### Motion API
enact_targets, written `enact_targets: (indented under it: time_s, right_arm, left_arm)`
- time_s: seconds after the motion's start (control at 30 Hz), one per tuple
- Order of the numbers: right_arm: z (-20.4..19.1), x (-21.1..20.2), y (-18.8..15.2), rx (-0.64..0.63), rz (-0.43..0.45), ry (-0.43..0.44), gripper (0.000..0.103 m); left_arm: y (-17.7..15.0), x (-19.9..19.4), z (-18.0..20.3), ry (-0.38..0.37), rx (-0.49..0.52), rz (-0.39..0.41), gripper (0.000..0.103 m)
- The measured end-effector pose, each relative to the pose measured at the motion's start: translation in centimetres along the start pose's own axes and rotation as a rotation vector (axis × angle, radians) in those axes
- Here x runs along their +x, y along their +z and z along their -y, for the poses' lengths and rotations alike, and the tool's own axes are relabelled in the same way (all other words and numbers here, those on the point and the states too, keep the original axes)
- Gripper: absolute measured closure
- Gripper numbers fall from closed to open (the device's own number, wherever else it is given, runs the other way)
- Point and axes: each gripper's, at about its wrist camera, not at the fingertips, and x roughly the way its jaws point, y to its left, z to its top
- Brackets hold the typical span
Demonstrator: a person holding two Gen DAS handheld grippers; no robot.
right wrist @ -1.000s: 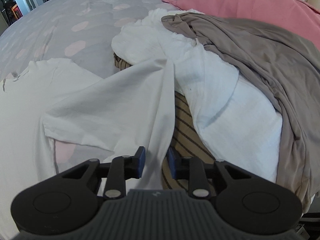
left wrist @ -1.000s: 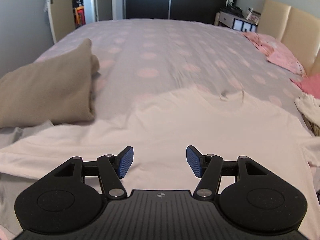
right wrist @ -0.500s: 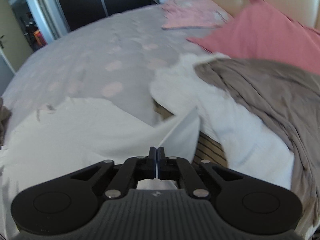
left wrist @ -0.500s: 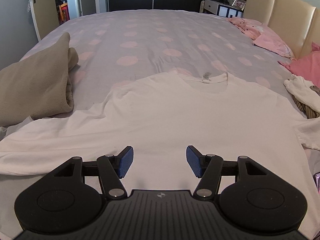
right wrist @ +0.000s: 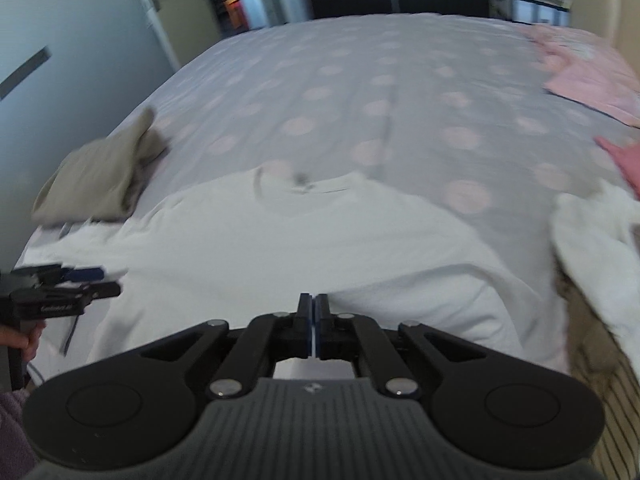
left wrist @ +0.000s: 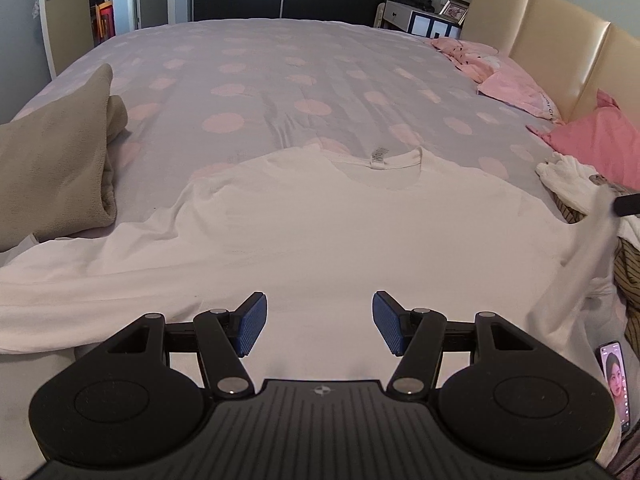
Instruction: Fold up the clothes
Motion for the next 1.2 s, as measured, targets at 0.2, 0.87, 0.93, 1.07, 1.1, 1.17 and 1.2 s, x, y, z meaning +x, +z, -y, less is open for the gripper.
enact_targets:
  time_s: [0.2, 0.87, 0.93, 1.07, 1.1, 1.17, 1.2]
  right_arm:
    - [-5.1, 5.4, 1.5, -0.097, -0.081, 0.090, 0.102]
    - [-3.0, 8.7, 2.1, -0.017, -0.073, -0.029, 0.071]
    - [-1.9, 8.1, 1.5, -0.002, -0.071, -0.059, 0.071]
    - [0.8, 7.1, 0.3, 0.051, -0.080, -0.095, 0.071]
    - [1.4, 6.9, 0.0, 0.064, -0.082, -0.101, 0.071]
    - [2.3, 6.5, -0.5, 0.079, -0.081, -0.113, 0.071]
    - [2.8, 6.3, -0.7, 0.085, -0.081, -0.118, 0.071]
  left_arm:
    - [-0.3, 0.3, 0.6, -0.042, 0.022, -0.018, 0.046]
    - [-1.0, 1.5, 8.4, -0.241, 0.188, -0.050, 0.051]
    - [-1.1, 2.0, 10.0, -0.253, 0.224, -0.056, 0.051]
    - [-1.8, 3.1, 13.4, -0.243, 0.315, -0.062, 0.050]
    - [-1.9, 3.6, 14.0, -0.237, 0.328, -0.070, 0.050]
    - [-2.0, 4.7, 15.2, -0.221, 0.349, -0.088, 0.050]
    - [-1.9, 5.2, 15.7, -0.216, 0.355, -0.093, 0.050]
